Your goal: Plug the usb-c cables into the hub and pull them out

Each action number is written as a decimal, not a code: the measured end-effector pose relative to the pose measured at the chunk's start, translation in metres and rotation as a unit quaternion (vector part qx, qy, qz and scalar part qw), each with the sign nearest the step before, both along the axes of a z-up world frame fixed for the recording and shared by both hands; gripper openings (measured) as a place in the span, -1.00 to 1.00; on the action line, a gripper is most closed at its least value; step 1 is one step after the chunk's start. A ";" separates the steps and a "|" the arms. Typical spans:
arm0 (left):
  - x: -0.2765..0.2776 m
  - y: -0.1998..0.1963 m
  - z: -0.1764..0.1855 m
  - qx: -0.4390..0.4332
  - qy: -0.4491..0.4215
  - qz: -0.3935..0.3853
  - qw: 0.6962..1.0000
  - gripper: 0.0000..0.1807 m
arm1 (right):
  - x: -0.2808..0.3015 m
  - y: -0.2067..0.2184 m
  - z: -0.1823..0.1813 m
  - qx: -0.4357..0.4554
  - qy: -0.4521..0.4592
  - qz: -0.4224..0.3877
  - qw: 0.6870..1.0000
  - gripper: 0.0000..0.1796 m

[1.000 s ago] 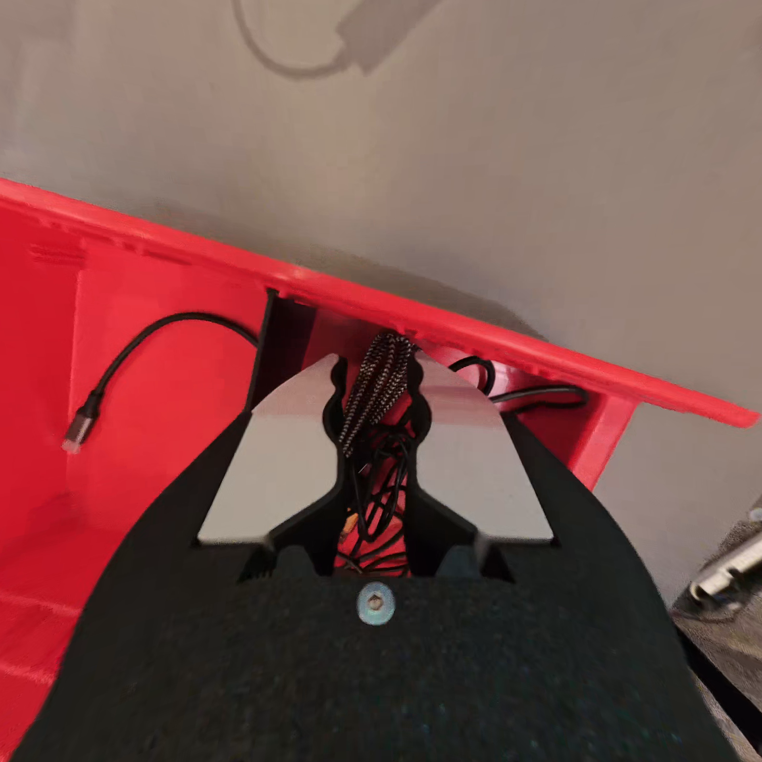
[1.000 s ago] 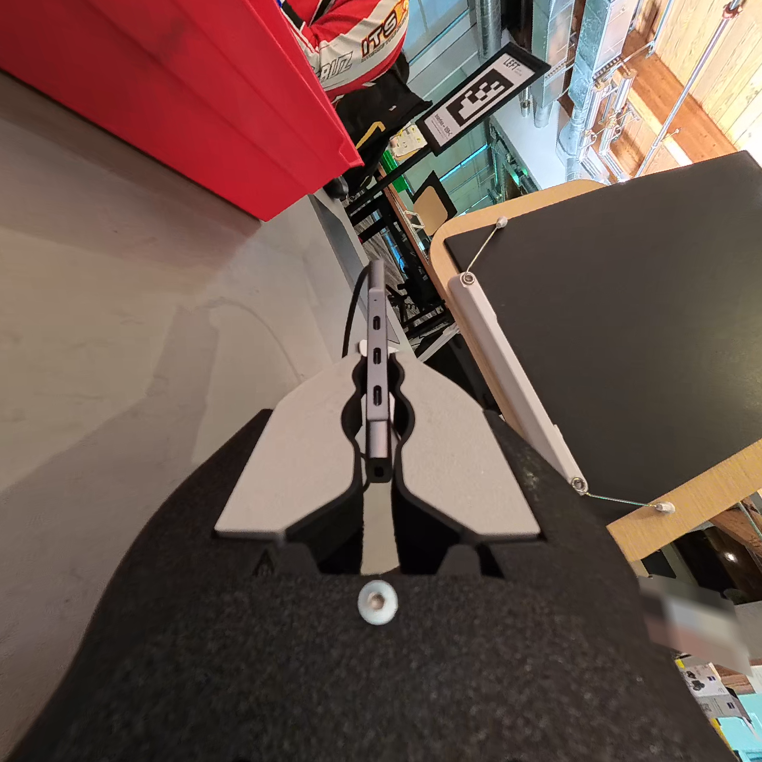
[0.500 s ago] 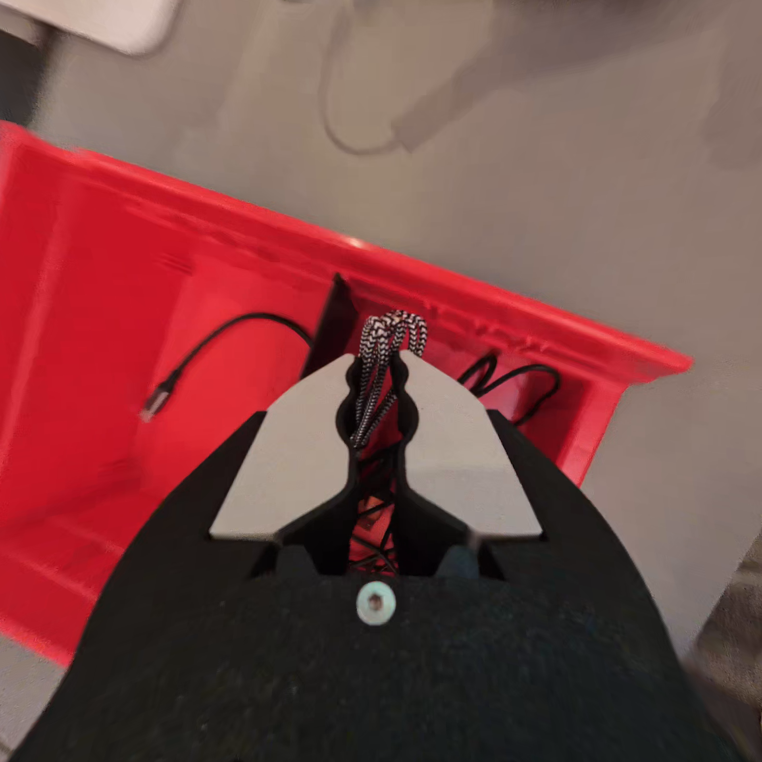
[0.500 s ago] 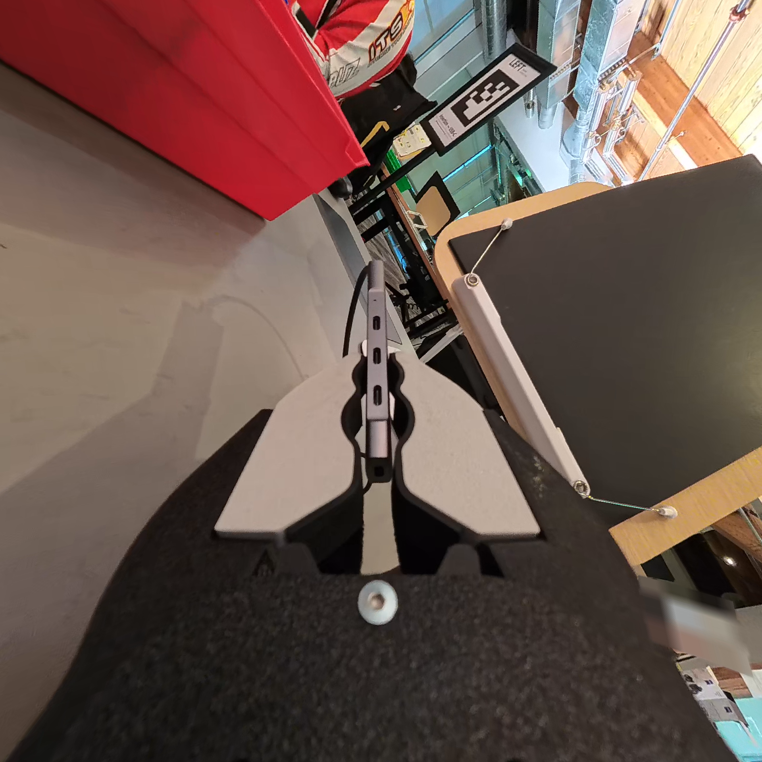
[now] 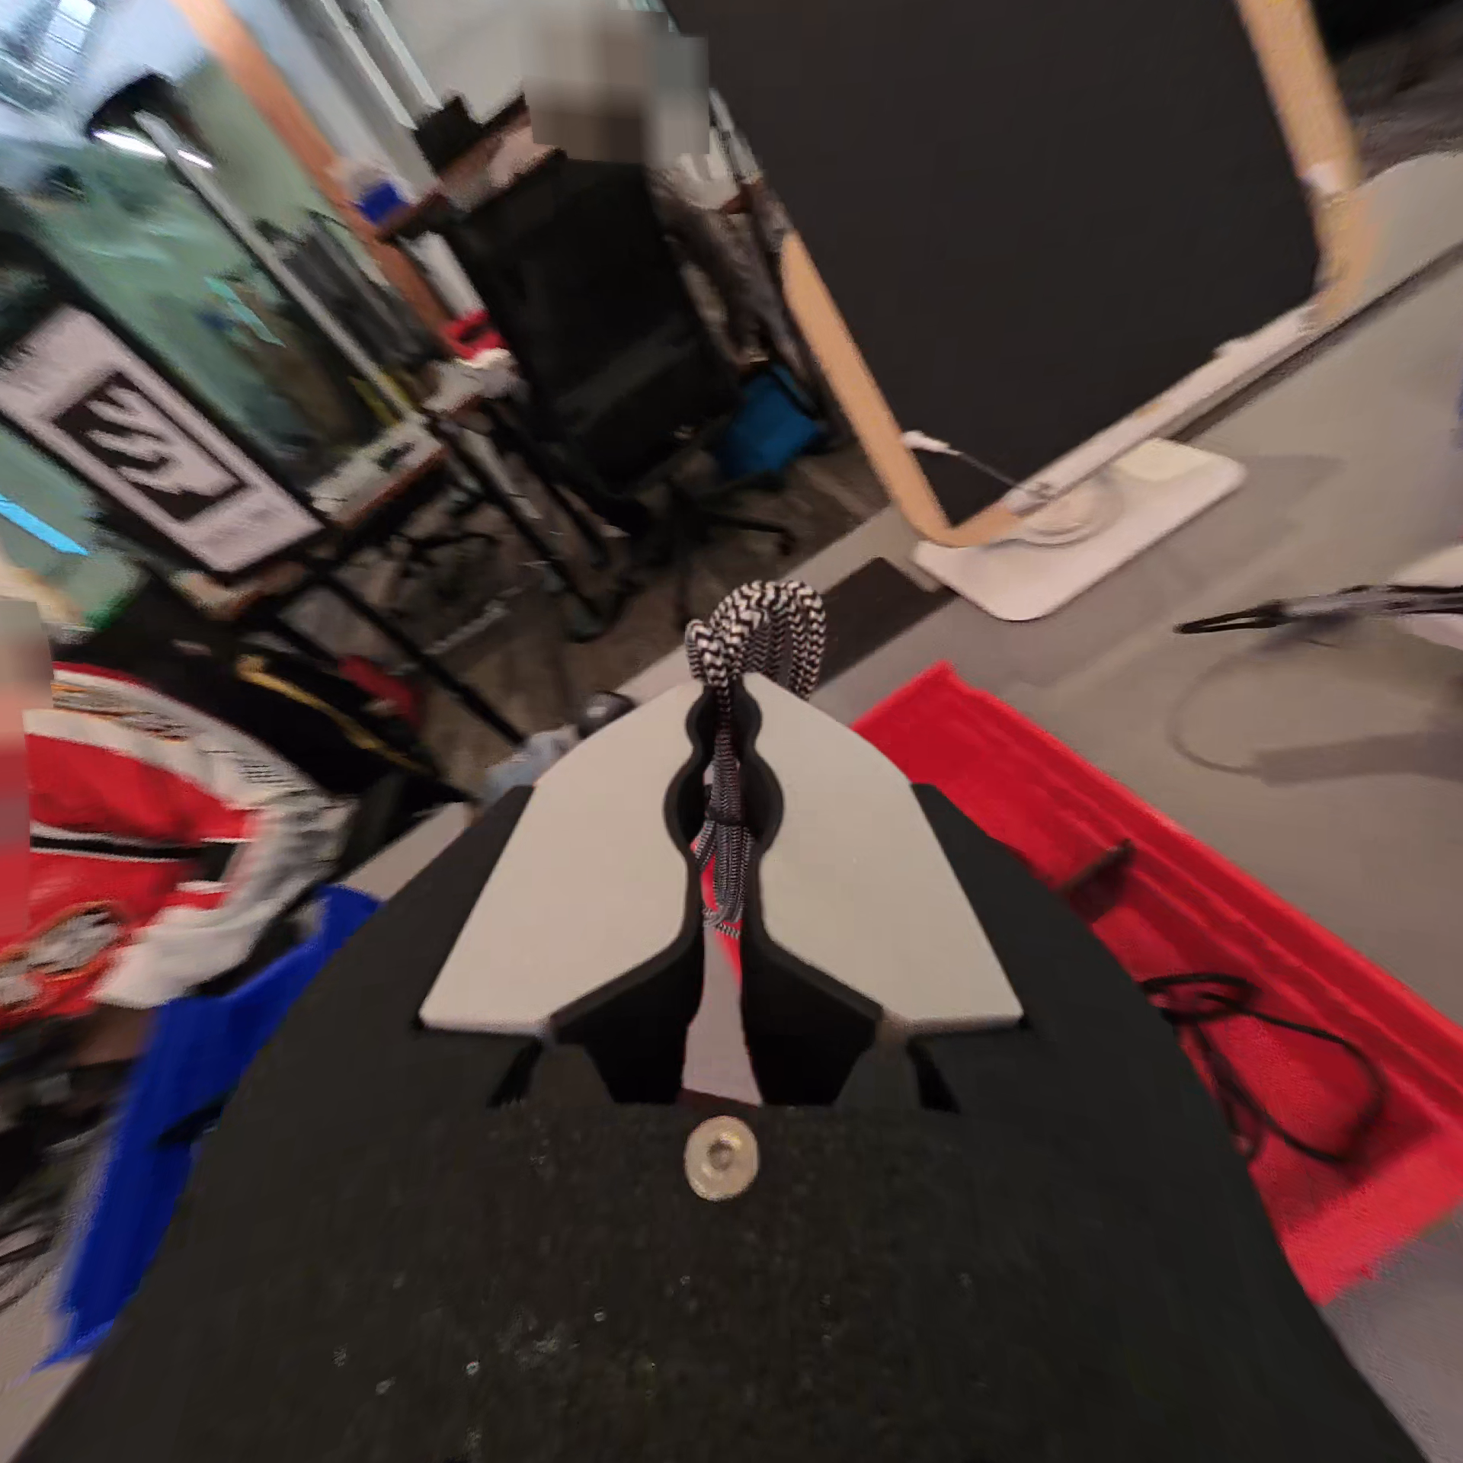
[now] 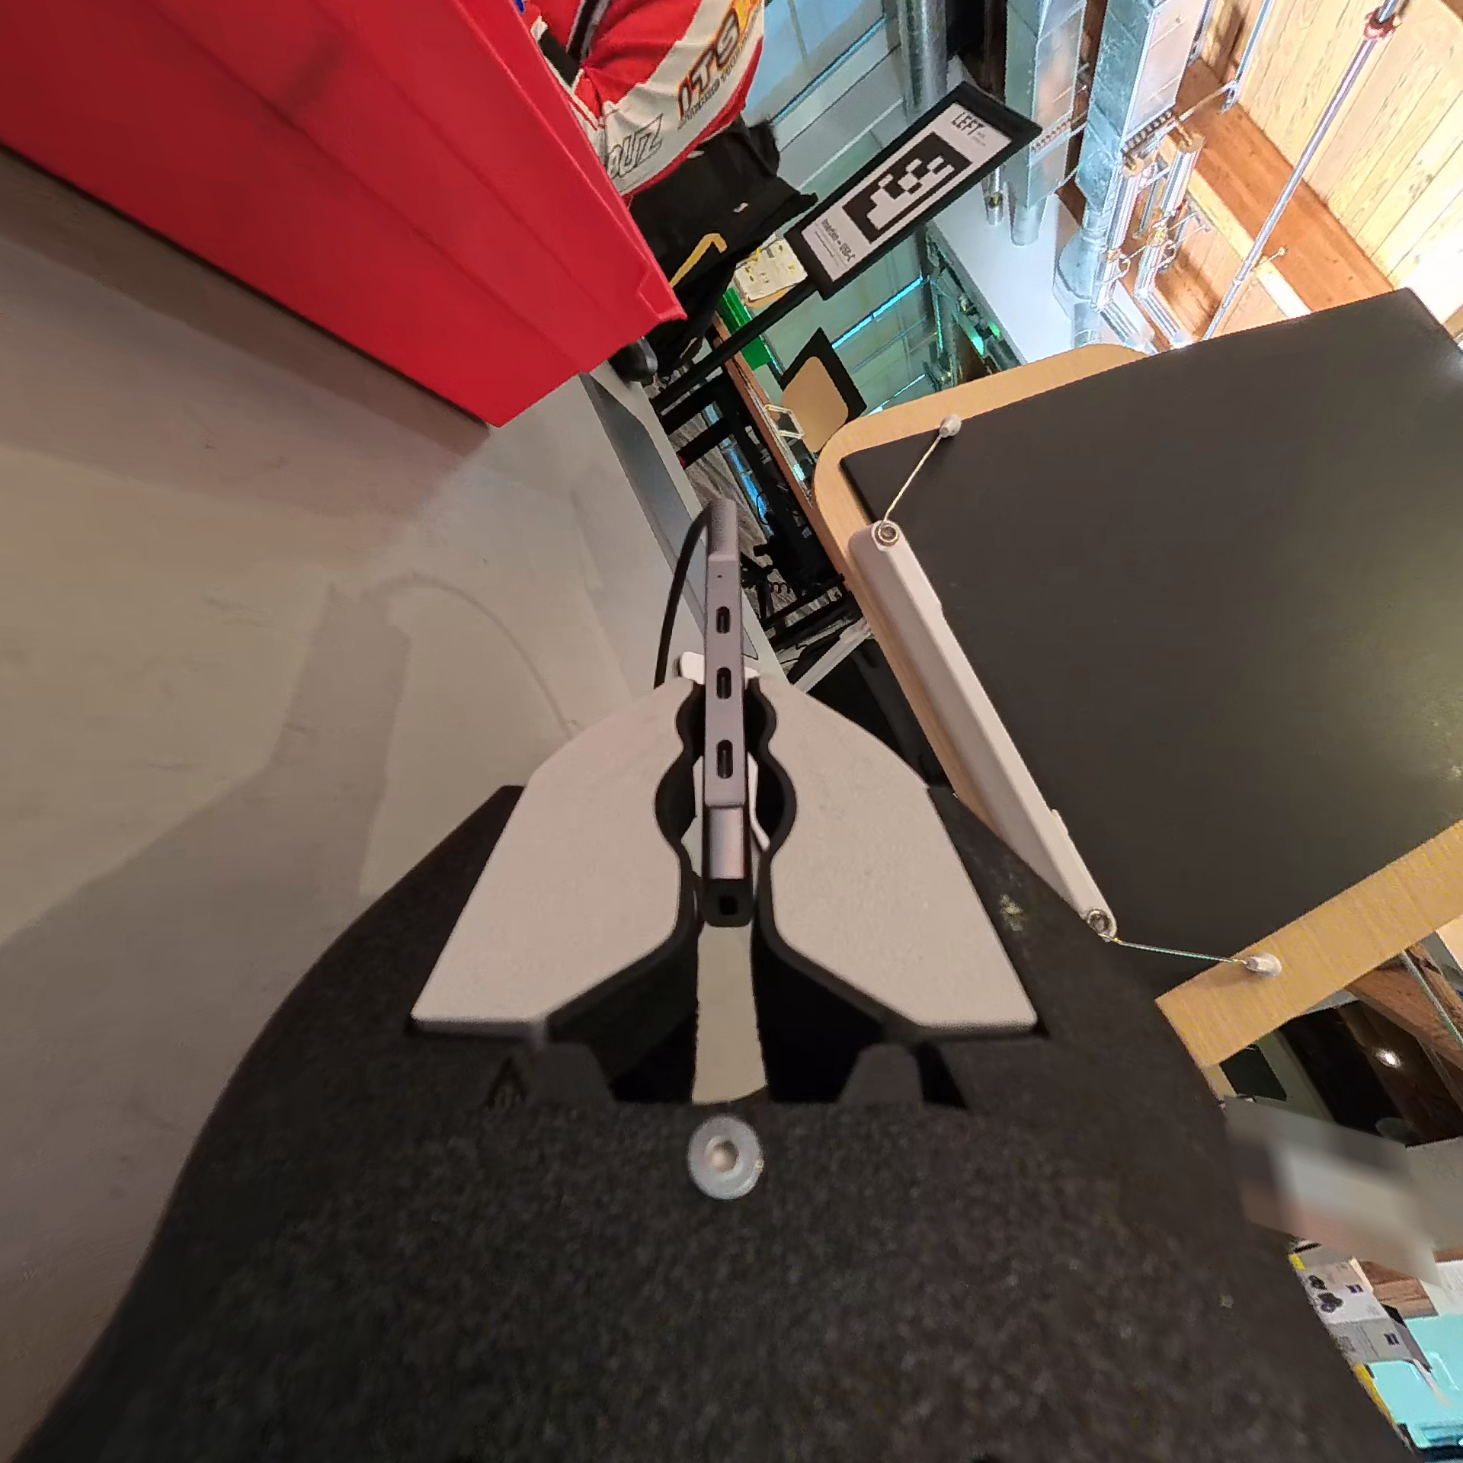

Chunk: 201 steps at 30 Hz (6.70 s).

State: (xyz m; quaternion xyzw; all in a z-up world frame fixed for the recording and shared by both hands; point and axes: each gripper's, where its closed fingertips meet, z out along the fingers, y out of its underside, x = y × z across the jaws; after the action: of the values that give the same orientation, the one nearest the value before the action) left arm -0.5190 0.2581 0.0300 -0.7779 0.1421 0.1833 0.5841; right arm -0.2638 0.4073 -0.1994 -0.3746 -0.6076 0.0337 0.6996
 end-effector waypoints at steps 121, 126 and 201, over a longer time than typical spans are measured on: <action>0.336 0.095 -0.313 -0.374 -0.120 -0.261 0.882 -0.62 | 0.036 0.022 0.031 -0.083 0.119 -0.039 0.989 -0.90; 0.340 0.110 -0.315 -0.362 -0.094 -0.262 0.890 -0.88 | 0.037 0.024 0.030 -0.098 0.125 -0.039 0.986 -0.90; 0.186 -0.111 -0.234 -0.159 -0.289 -0.014 0.944 -0.71 | 0.018 0.005 0.000 -0.021 0.001 -0.046 0.999 -0.90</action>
State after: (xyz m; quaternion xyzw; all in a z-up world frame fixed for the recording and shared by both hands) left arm -0.3335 0.1473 -0.2044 -0.8780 0.0057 -0.0828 0.4714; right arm -0.2458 0.4123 -0.1995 -0.4165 -0.5886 0.0147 0.6927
